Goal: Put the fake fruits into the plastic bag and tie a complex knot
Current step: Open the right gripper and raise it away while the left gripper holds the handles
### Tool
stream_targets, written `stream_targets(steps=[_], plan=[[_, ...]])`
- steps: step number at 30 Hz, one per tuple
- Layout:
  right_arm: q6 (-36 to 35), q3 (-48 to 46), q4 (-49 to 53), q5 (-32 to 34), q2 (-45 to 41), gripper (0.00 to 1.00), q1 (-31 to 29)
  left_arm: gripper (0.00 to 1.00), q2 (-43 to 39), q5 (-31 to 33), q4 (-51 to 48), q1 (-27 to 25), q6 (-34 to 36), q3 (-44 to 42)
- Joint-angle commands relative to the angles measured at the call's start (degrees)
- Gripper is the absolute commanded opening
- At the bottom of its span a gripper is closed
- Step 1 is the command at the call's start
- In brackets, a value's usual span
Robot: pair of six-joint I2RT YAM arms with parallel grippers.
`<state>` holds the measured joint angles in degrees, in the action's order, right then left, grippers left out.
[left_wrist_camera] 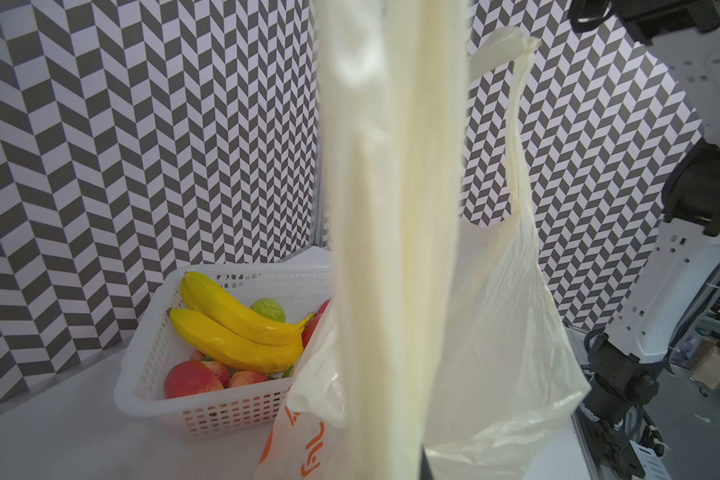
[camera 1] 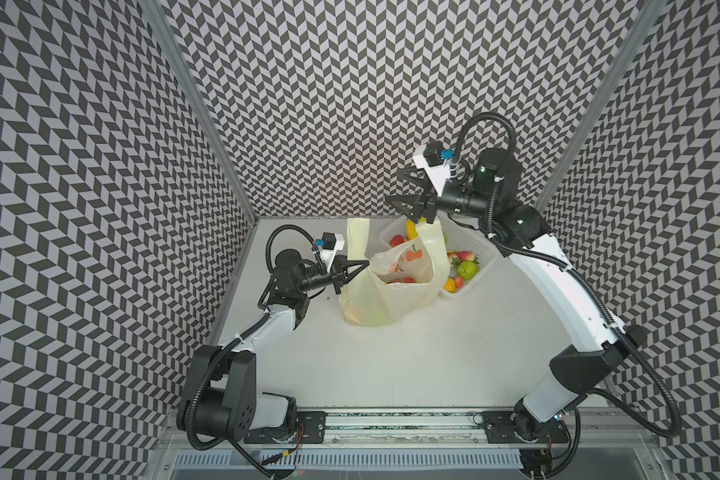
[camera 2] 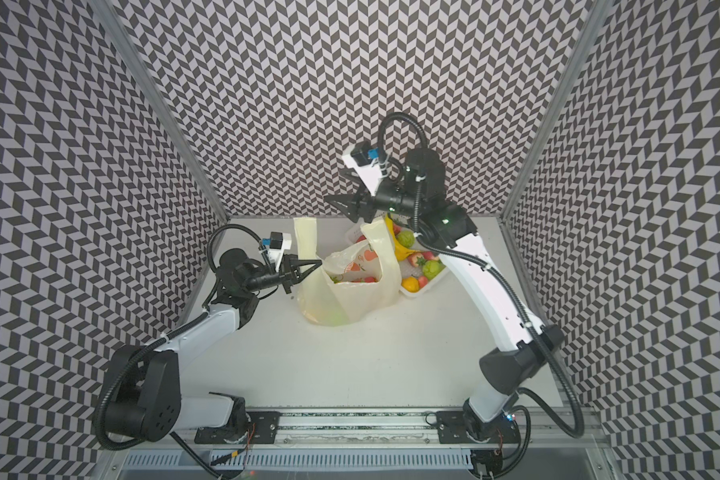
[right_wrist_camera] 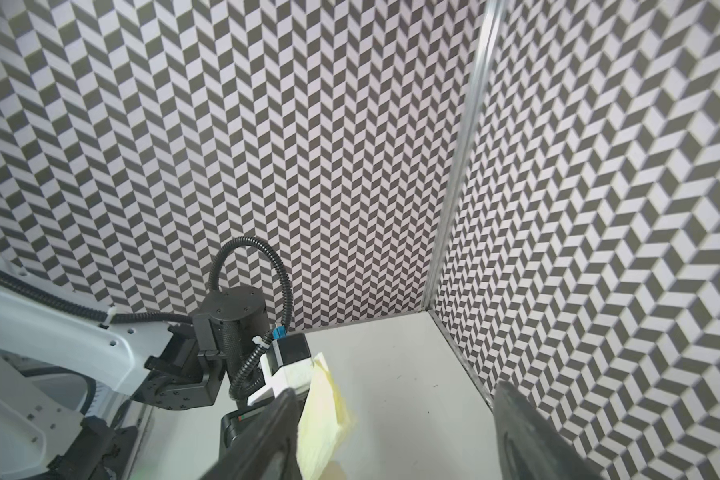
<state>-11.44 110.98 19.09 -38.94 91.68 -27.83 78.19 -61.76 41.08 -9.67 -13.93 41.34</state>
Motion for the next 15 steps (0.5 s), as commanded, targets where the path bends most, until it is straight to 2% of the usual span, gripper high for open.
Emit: stream_targets(steps=[1, 7, 10, 15], plan=[[4.83, -8.35, -8.78, -3.48, -8.12, 0.82, 5.28, 0.0, 0.47, -0.3, 2.34, 0.76, -1.71, 1.79], [9.0, -31.65, -20.75, -10.07, -21.3, 0.97, 14.88, 0.0, 0.48, -0.53, 2.07, 1.41, -1.8, 2.16], [10.11, -39.96, -23.09, -12.42, -25.26, 0.97, 17.57, 0.0, 0.47, -0.56, 2.03, 1.4, -1.71, 2.2], [13.15, -49.34, -25.81, -15.18, -28.71, 0.95, 17.67, 0.0, 0.83, -0.99, 2.03, 1.5, -1.71, 2.6]])
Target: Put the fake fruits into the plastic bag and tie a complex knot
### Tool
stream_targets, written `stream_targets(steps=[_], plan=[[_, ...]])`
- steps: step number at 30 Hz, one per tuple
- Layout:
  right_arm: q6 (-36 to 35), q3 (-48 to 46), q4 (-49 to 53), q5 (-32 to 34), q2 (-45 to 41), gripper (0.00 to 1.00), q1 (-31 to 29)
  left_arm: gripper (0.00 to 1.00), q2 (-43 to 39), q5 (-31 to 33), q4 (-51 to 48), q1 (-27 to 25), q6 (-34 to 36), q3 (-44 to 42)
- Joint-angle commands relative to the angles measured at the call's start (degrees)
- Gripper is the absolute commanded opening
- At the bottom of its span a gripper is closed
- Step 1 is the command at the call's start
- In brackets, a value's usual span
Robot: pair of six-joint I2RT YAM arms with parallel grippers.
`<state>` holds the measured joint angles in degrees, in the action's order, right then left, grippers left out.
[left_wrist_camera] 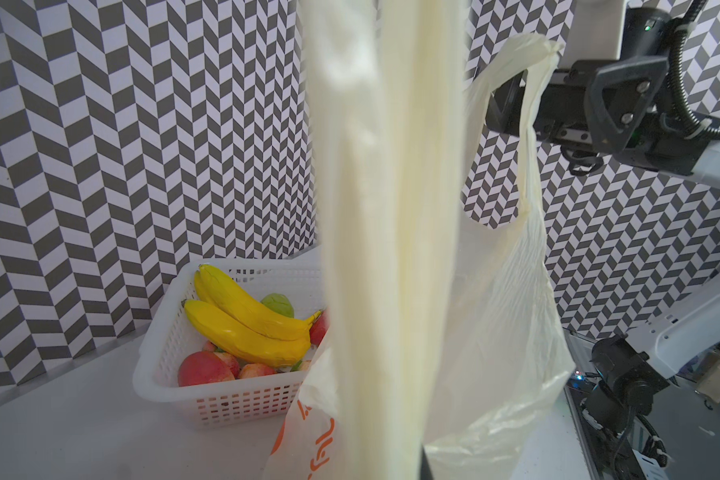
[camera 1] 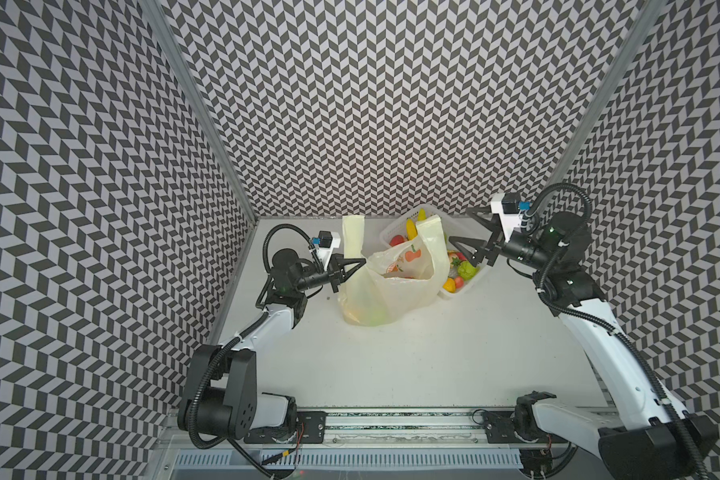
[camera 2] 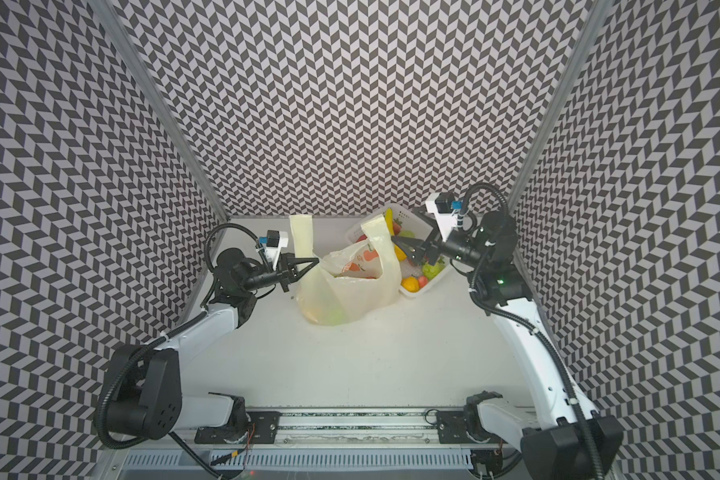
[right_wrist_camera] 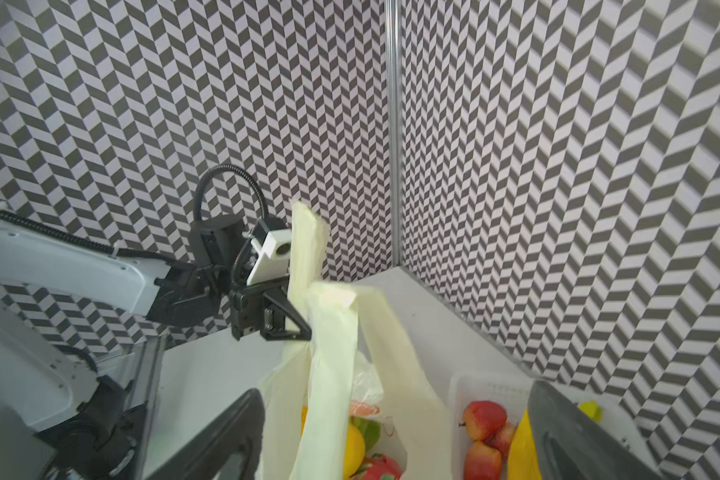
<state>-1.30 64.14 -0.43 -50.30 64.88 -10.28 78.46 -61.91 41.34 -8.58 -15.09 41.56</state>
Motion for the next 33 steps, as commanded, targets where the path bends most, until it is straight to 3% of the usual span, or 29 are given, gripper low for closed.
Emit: stream_targets(steps=[1, 7, 14, 18, 24, 29, 33], plan=[[4.41, -3.84, -7.72, -3.96, -2.16, 0.96, 0.01, 0.0, 0.62, -0.84, 1.81, 0.36, -0.55, 2.38], [6.07, -3.34, -9.49, -4.29, 1.3, 0.88, -2.38, 0.0, 0.73, -1.2, 2.03, 0.4, -0.55, 2.56], [6.22, -0.95, -10.37, -3.22, 4.61, 0.67, -4.26, 0.0, 0.65, -1.2, 1.81, 0.4, -0.55, 2.65], [6.71, -0.79, -11.28, -2.91, 5.38, 0.5, -4.88, 0.0, 0.56, -1.28, 1.64, 0.41, -0.39, 2.74], [6.26, 0.46, -9.45, -1.58, 6.74, 0.02, -5.19, 0.0, 0.47, -1.28, 1.55, 0.47, -0.11, 2.63], [7.02, 0.46, -10.15, -0.86, 6.52, 0.0, -5.19, 0.08, 0.06, -1.29, 2.0, 0.86, -0.55, 2.47], [7.65, 0.68, -10.29, -0.15, 6.91, 0.0, -5.19, 0.27, -1.6, 0.76, 3.15, 1.7, -1.35, 1.21]])
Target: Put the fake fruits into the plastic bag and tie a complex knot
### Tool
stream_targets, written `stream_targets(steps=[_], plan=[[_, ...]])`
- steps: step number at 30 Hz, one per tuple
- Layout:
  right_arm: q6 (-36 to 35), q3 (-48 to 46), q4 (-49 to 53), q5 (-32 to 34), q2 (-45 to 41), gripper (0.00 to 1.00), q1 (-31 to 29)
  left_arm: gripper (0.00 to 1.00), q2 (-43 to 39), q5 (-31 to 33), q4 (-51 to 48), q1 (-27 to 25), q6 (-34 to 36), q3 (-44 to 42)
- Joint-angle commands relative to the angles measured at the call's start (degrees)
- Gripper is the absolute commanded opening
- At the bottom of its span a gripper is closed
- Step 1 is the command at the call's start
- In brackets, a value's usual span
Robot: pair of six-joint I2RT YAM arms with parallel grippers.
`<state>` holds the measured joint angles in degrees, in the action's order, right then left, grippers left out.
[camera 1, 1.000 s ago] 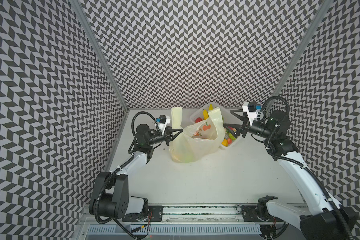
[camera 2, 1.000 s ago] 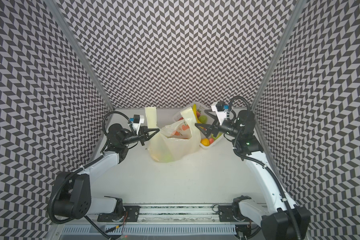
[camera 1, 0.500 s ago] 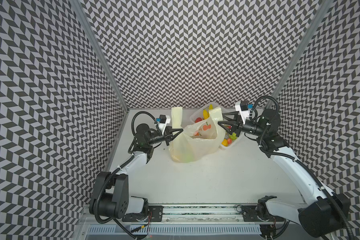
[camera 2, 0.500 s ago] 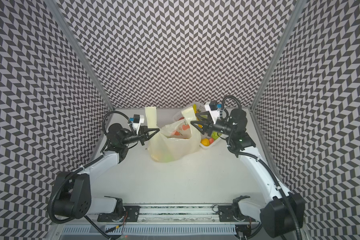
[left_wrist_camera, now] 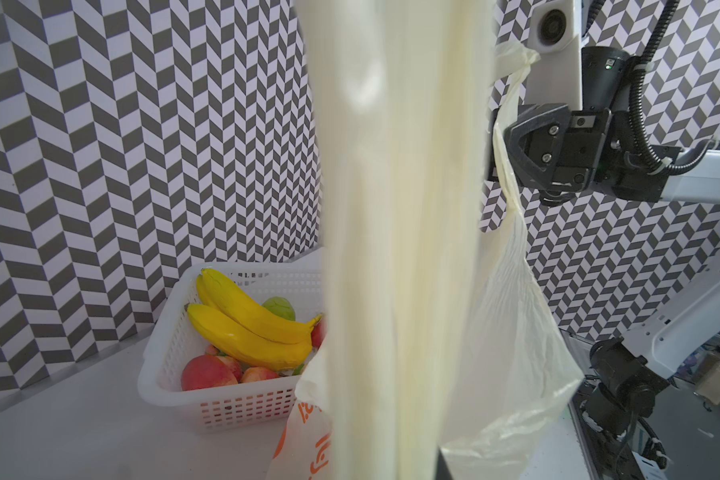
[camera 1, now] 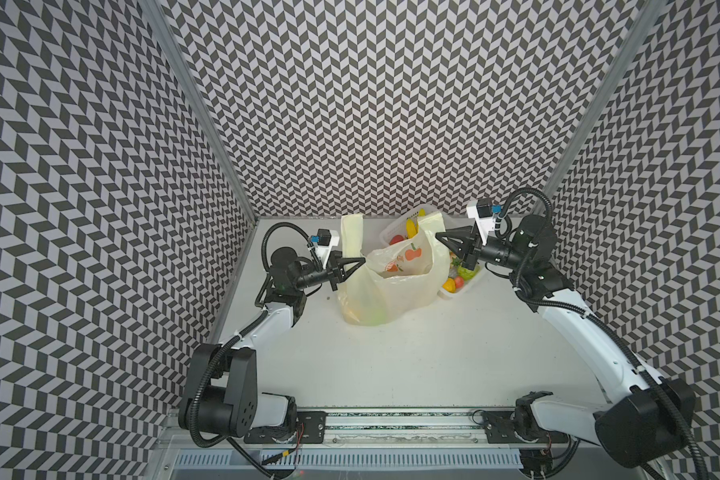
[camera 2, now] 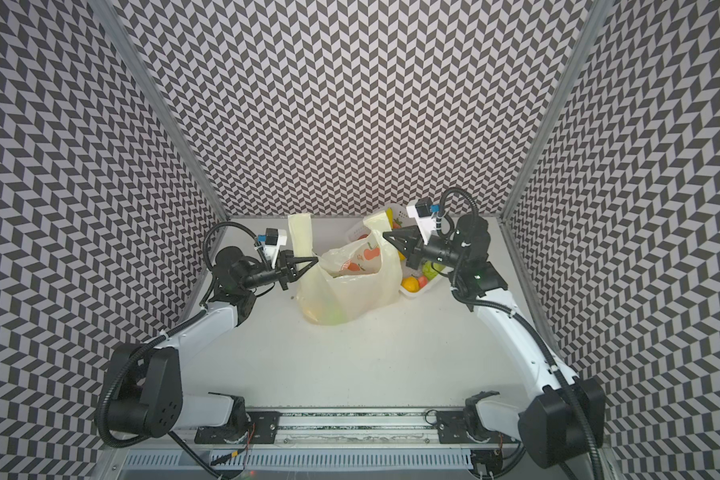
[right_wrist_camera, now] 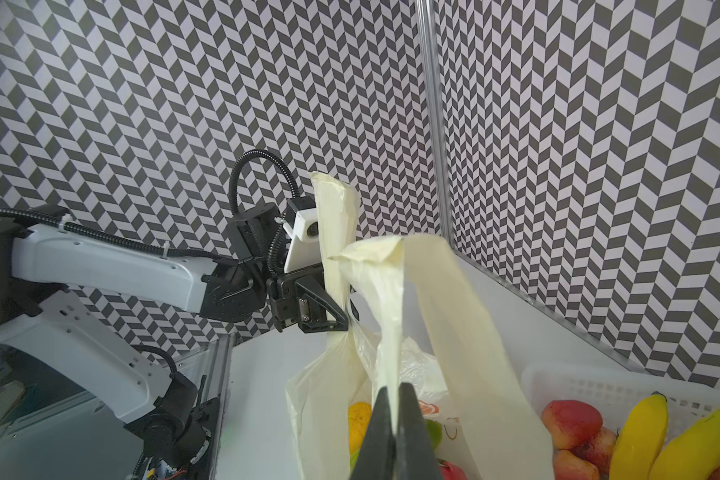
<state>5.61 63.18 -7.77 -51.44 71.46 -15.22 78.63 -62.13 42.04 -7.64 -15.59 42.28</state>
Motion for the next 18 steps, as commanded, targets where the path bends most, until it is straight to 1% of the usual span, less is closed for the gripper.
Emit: stream_targets(steps=[1, 2, 4, 5, 7, 9, 12, 15, 17, 18], plan=[[0.99, 1.85, -2.92, 0.99, 0.6, 0.0, -0.25, 0.33, -2.39, 1.39, 3.37, 1.15, -1.52, -0.18], [1.15, 2.01, -2.88, 0.99, 0.76, 0.0, -0.25, 0.38, -3.0, 1.83, 4.0, 1.51, -2.07, -0.66], [1.36, 2.21, -3.0, 0.98, 0.87, 0.0, -0.25, 0.52, -4.9, 3.16, 4.2, 2.37, -2.92, -1.6], [1.34, 2.29, -3.04, 0.99, 0.87, 0.0, -0.25, 0.58, -6.02, 4.2, 3.87, 2.9, -3.02, -2.03], [1.34, 2.37, -3.26, 0.86, 0.79, 0.0, -0.25, 0.67, -9.3, 7.54, 3.25, 4.01, -3.24, -3.26], [1.39, 2.39, -3.39, 0.68, 0.81, 0.0, -0.25, 0.73, -12.56, 10.37, 2.45, 5.1, -3.56, -4.12], [1.21, 2.3, -3.2, 0.37, 0.96, 0.0, -0.25, 0.77, -17.4, 12.37, -2.26, 6.05, -2.07, -3.39], [0.76, 2.22, -2.95, 0.38, 0.71, 0.0, -0.25, 0.77, -21.06, 12.09, -7.47, 5.9, -0.23, -0.83], [0.55, 2.0, -3.04, 0.46, 0.47, 0.0, -0.25, 0.77, -22.48, 11.44, -8.93, 4.81, -0.4, 0.83], [0.56, 1.83, -3.21, 0.46, 0.35, 0.0, -0.25, 0.77, -22.86, 11.56, -10.13, 3.48, -0.17, 1.98]])
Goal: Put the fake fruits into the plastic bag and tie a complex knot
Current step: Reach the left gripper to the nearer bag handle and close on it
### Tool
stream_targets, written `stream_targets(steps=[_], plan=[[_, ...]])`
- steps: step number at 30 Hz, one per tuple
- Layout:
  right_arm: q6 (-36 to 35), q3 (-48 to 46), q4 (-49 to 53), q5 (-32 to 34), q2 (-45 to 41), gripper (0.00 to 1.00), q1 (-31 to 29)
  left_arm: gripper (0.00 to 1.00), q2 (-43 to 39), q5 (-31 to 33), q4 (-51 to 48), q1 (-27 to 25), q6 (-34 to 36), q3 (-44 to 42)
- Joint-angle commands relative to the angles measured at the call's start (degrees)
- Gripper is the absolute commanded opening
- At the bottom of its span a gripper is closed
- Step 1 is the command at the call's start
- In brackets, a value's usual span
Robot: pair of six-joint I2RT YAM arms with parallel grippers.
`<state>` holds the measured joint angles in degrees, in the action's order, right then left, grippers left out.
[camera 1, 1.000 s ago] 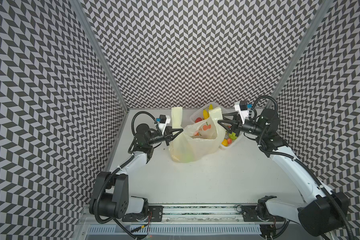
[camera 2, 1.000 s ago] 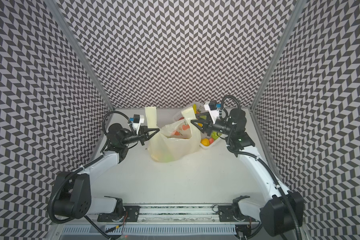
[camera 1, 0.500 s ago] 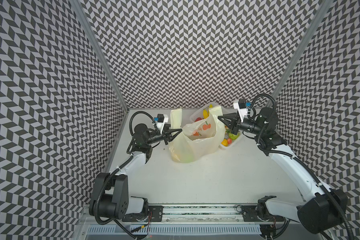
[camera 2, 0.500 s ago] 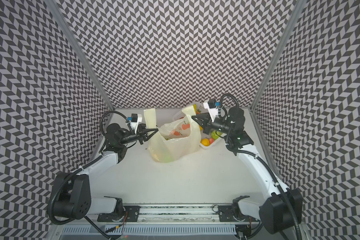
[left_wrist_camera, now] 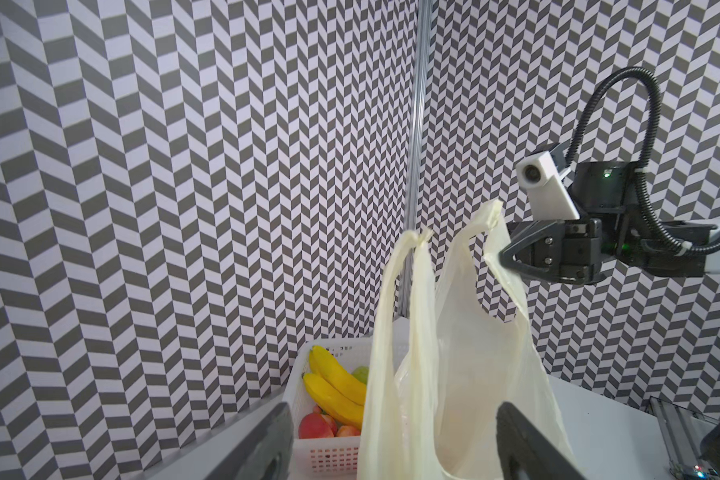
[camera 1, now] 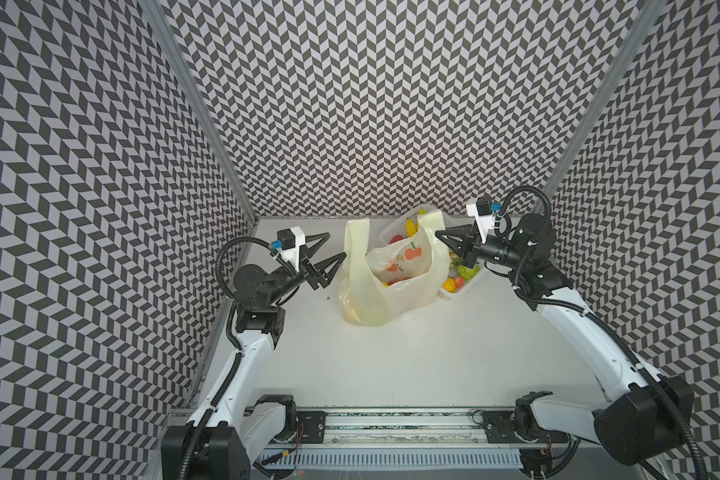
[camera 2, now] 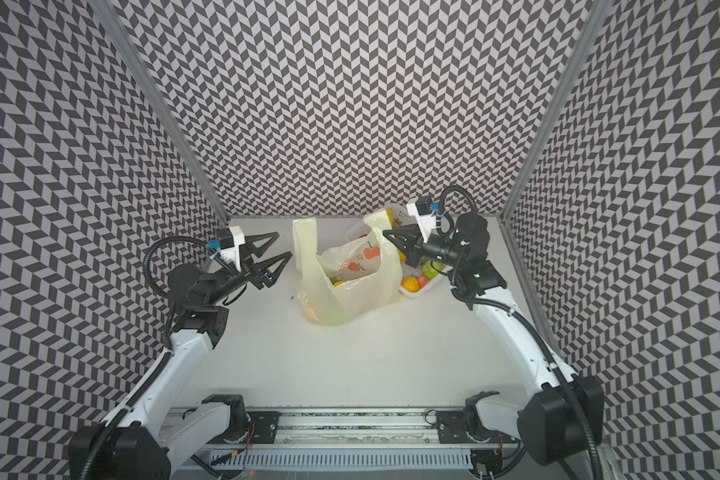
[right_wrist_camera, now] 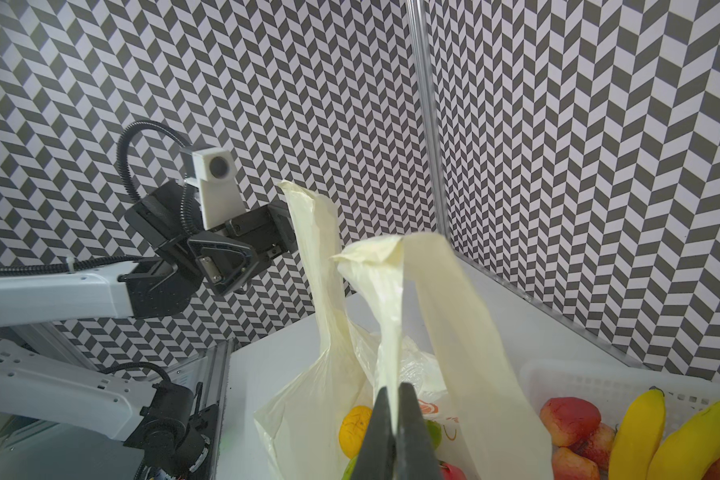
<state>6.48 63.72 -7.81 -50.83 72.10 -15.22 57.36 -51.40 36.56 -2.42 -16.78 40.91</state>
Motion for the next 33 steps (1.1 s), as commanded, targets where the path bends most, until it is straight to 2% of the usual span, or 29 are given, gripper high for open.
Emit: stream_targets(steps=[1, 3, 6, 8, 10, 18, 27, 30, 33], plan=[[-0.31, 1.16, -3.34, -0.15, -0.35, 0.0, -0.25, 0.76, -1.64, 1.02, -6.03, -3.4, 1.54, 4.67], [-0.14, 0.88, -3.64, -0.24, -0.42, 0.0, -0.25, 0.75, -0.98, 2.36, -10.78, -9.0, 4.17, 8.51], [-0.49, 0.81, -3.62, -0.41, -0.51, 0.0, -0.25, 0.74, 1.36, 5.18, -11.82, -18.12, 5.92, 12.22], [-0.76, 0.79, -3.74, -0.42, -0.72, 0.0, -0.25, 0.74, 3.99, 7.94, -11.95, -22.87, 6.54, 14.62], [-0.83, 0.79, -3.6, -0.52, -0.81, 0.0, -0.25, 0.75, 7.44, 8.91, -13.54, -25.47, 7.4, 18.42], [-1.47, 0.79, -3.25, -1.55, -0.82, 0.0, -0.25, 0.78, 19.43, 10.47, -13.0, -27.74, 7.29, 27.59], [-1.33, 0.71, -3.9, -2.87, -0.49, 0.0, -0.41, 0.78, 28.33, 6.93, -11.64, -29.19, 6.32, 34.15], [-1.03, 0.52, -4.84, -3.43, -0.28, 0.0, -0.85, 0.69, 29.98, 6.91, -11.38, -30.0, 6.23, 35.07], [-1.22, 0.52, -5.19, -3.88, -0.03, 0.0, -1.36, 0.51, 31.37, 6.45, -11.6, -30.02, 5.9, 36.06]])
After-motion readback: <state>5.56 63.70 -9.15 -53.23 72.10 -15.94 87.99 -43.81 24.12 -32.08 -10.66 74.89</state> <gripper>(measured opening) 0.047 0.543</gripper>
